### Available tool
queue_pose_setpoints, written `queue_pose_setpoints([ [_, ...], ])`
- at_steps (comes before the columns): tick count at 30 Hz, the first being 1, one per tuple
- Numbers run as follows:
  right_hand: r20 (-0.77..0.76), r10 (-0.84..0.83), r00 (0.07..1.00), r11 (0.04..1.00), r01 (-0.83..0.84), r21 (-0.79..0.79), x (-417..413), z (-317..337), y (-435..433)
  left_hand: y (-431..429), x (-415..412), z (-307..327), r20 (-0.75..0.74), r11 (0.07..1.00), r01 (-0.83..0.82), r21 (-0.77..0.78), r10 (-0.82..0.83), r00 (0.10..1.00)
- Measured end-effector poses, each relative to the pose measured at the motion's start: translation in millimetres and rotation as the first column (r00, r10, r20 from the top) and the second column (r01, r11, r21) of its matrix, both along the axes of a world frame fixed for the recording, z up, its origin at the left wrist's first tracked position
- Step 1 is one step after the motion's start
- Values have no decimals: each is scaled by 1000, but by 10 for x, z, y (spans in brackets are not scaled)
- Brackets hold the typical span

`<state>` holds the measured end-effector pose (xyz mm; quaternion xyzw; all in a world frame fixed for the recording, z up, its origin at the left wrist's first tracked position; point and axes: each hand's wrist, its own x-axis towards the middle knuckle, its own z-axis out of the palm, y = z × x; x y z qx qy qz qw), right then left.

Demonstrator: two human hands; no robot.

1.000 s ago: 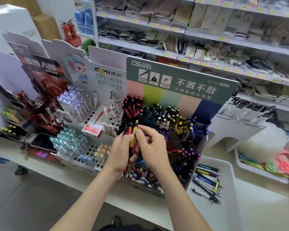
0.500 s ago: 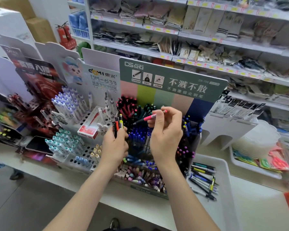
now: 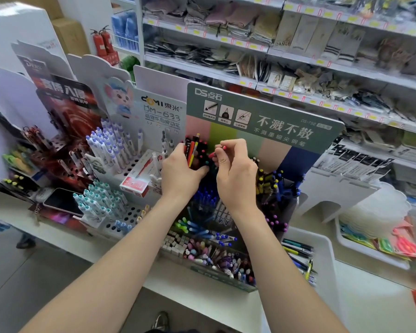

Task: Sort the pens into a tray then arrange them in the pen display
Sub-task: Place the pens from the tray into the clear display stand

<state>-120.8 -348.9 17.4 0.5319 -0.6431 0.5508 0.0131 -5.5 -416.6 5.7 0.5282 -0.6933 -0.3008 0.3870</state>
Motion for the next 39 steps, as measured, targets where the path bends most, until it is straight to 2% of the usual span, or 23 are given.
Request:
queue_pose_setpoints([
  [5,124,5,992,1000,-4,-13,-49,27,-25,-119,-3,-34,32,994,32,-100,-29,999],
  [10,37,16,999,999,-15,-38,-60,103,-76,-177,91,-81,25,976,-118,-183,124,992],
  [12,-15,64,998,998,-63,8,-32,95,-120,-210,143,-111,27,971,-163,-174,170,985],
  [16,-158,149,976,981,-126,146,13,-22,-267,-208,222,-133,-29,987,-137,-79,135,990],
  [20,-431,-38,902,985,105,134,-22,-67,-397,-129,303,-190,-136,996,-13,92,25,990],
  [21,-462,-55,885,984,127,128,-23,-57,-407,-101,324,-206,-196,984,43,173,-8,981],
  [23,-496,-31,868,982,120,148,-18,-22,-408,-13,339,-201,-409,917,188,352,-30,912],
  [25,-471,-57,880,977,147,156,-8,16,-424,82,347,-166,-544,844,290,452,3,839],
  [27,-401,-98,911,969,178,169,-6,42,-442,152,350,-155,-616,804,346,483,31,787],
  [30,-360,-26,933,934,151,325,-49,55,-464,190,377,-177,-648,776,365,514,72,758],
  [32,-420,-41,907,916,202,346,-75,43,-452,220,401,-165,-651,767,364,529,92,753],
  [34,-504,-5,864,926,194,323,-54,12,-404,255,409,-157,-673,766,375,522,100,733],
  [36,-514,-10,858,953,165,256,34,-31,-310,284,429,-164,-683,767,380,516,101,724],
  [39,-304,-102,947,977,154,151,162,-64,-68,359,445,-153,-696,761,431,484,36,717],
])
